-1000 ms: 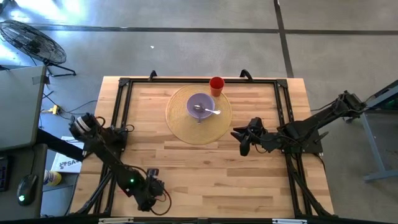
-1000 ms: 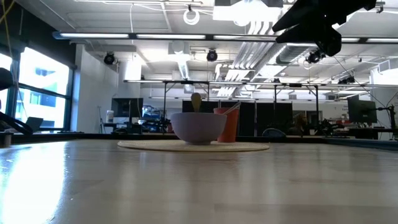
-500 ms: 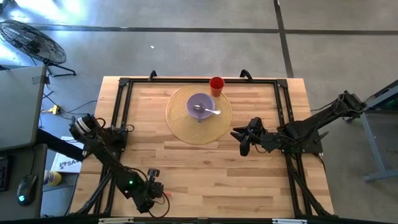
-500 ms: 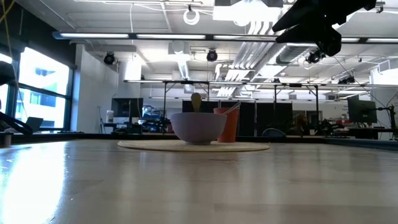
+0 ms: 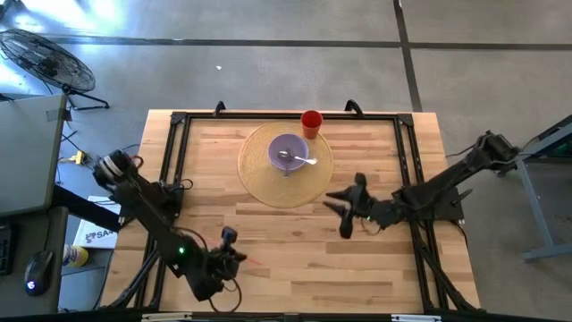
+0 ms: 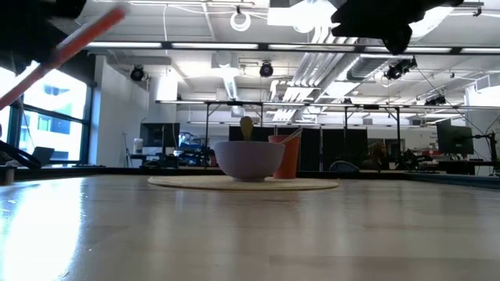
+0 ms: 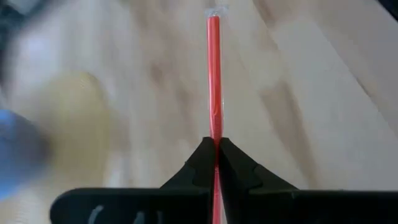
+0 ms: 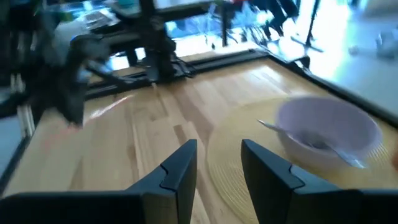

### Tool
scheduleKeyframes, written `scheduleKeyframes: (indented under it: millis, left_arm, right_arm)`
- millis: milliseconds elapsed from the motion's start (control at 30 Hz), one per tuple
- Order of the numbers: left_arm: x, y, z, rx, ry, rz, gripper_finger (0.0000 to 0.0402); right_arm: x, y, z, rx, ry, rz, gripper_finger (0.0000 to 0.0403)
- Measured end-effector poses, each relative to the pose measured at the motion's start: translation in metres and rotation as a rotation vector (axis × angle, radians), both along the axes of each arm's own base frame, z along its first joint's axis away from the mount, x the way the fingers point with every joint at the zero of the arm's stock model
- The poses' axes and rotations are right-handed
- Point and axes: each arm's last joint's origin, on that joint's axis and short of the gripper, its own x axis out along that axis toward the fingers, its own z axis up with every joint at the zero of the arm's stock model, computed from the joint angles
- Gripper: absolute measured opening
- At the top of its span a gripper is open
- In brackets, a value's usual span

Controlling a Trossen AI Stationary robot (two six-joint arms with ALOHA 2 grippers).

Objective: Pick & Place Utensil
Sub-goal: Put the orange straw into the orange cup

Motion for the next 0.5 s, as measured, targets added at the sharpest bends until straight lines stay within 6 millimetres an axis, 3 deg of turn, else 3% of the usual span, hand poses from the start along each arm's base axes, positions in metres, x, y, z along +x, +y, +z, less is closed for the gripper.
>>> scheduleKeyframes:
  millis: [233, 367, 500]
  left_arm:
    - [0.013, 0.018, 0.043, 0.061, -0.231, -0.003, 0.0001]
    - [0.030, 0.027, 0.055, 0.043, -0.304, -0.018, 0.0001]
    - [0.044, 0.034, 0.062, 0.029, -0.355, -0.064, 0.0001]
  right_arm:
    - [0.043, 0.034, -0.030, -0.314, -0.115, 0.205, 0.0119]
    - [0.062, 0.045, -0.039, -0.506, -0.260, 0.383, 0.0119]
    - [0.076, 0.055, -0.042, -0.550, -0.283, 0.432, 0.0119]
